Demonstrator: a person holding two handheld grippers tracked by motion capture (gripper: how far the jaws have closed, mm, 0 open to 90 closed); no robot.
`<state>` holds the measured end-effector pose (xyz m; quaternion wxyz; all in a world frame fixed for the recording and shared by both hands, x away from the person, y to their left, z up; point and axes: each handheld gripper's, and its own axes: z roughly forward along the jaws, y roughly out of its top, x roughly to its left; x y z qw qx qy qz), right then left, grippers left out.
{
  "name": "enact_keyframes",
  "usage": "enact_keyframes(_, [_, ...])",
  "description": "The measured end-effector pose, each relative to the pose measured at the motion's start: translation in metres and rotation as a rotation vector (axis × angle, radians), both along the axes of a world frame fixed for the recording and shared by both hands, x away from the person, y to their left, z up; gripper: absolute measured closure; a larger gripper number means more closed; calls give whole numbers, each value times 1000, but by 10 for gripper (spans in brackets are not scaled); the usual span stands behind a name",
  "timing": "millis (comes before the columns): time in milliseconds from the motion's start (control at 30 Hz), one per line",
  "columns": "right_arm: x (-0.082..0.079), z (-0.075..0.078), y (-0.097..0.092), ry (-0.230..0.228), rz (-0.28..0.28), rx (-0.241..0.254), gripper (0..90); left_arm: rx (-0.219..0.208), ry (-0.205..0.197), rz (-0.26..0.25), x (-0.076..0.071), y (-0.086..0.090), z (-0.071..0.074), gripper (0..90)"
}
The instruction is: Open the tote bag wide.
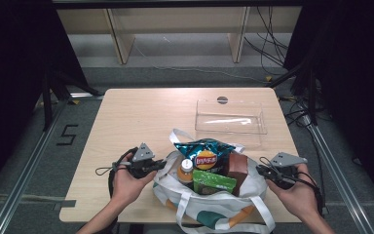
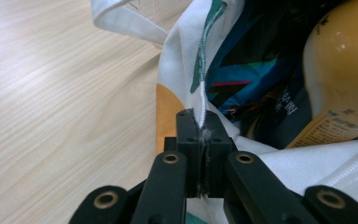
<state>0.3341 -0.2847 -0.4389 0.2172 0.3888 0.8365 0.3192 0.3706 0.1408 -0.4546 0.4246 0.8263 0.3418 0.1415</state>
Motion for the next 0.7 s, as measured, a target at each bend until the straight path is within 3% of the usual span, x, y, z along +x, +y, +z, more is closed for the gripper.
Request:
enact_keyframes(67, [2, -3, 2, 10, 4, -22, 864, -4, 13, 1, 1, 1, -1, 878])
enact_keyframes(200, [4, -6, 4, 22, 5, -45, 865, 17, -1, -6, 2, 0, -3, 879])
enact_keyframes(367, [5, -9, 4, 34, 8, -42, 864, 3, 2, -7, 3, 1, -4, 878])
enact_keyframes(467, [5, -9, 3, 31, 7, -30, 858, -36, 8, 5, 1, 3, -2, 874])
enact_keyframes(533, [3, -6, -1, 28, -5, 2, 802, -71, 5, 19, 0, 4, -1, 771])
enact_keyframes(567, [3, -6, -1, 28, -5, 2, 802, -97, 16, 46, -2, 4, 0, 771])
enact_keyframes(600, [0, -3, -3, 10, -22, 60, 766, -99, 22, 62, -2, 6, 2, 685])
enact_keyframes(633, [-1, 1, -4, 8, -27, 81, 752, -121, 18, 68, -3, 8, 4, 651])
enact_keyframes(667, [-2, 3, -5, -28, -30, 99, 739, -139, 1, 78, -3, 9, 6, 592])
enact_keyframes(700, [-2, 3, -5, -28, -30, 99, 739, -151, -21, 80, -4, 11, 9, 592])
